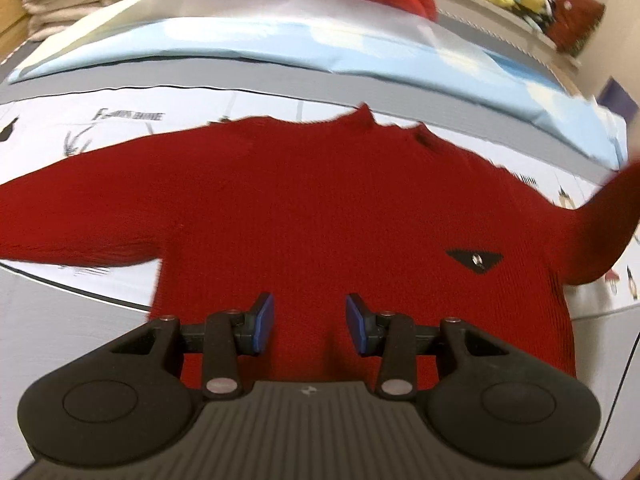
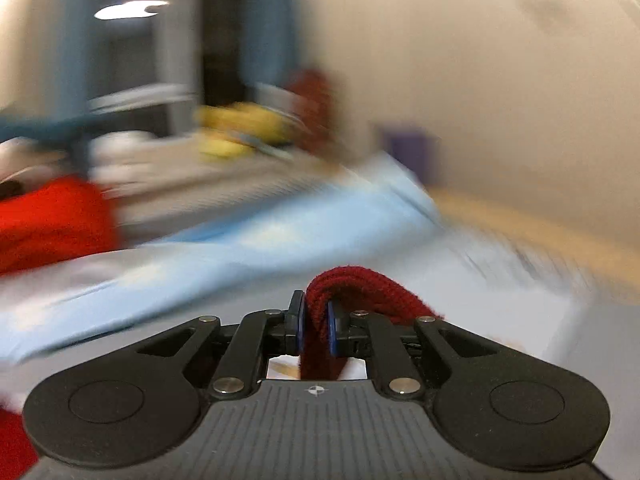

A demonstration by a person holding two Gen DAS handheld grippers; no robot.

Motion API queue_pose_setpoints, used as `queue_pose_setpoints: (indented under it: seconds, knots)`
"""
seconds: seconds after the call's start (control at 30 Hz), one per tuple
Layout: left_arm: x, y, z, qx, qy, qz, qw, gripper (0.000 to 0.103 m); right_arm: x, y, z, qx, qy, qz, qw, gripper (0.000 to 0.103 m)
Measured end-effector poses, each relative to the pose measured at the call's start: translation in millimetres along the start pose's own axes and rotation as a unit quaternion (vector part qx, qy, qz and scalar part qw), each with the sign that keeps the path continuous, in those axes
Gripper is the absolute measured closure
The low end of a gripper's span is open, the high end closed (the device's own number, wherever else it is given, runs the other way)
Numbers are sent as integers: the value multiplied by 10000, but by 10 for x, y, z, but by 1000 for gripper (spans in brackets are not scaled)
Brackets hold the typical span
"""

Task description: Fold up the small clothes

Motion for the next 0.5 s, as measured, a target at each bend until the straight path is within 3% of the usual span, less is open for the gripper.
queue_pose_setpoints:
  seconds: [0.07, 0.13, 0.2, 0.27, 0.33, 0.37, 0.5]
  knots:
    - [22, 106, -40, 125, -14, 0, 9999, 59, 234, 764, -46, 780, -273, -881, 9927, 92]
    - [46, 214, -80, 256, -27, -11, 9997, 59, 568, 1593, 123, 1494, -345, -2023, 9672, 91]
    - [74, 322, -132, 405, -29, 14, 9992, 59, 811, 2202, 455, 1741, 160, -3005, 9376, 88]
    - [112, 435, -192, 573, -55, 60, 9983, 59, 973, 2605, 907, 1796, 961, -3727, 9053, 88]
    - [166, 587, -265, 793, -104, 87, 9968, 59, 1031, 2756, 1198, 1663, 1628, -3975, 8876, 88]
    - [184, 656, -299, 886, -123, 94, 9959, 59, 1024, 2774, 1262, 1534, 1928, -3955, 8848, 87]
    - [177, 984, -404, 1368, -88, 81, 9905, 59, 940, 2610, 992, 635, 2464, -3579, 8984, 79]
Point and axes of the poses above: each gripper's, at about its wrist camera, not at the fingertips, and x roughly against the way its jaws point, y to its left, z to its underside, the point moved 7 cm from there along -x, roughly the way its jaws point, and after that the axes turned 6 degrees about -z, right-handed, at the moved point
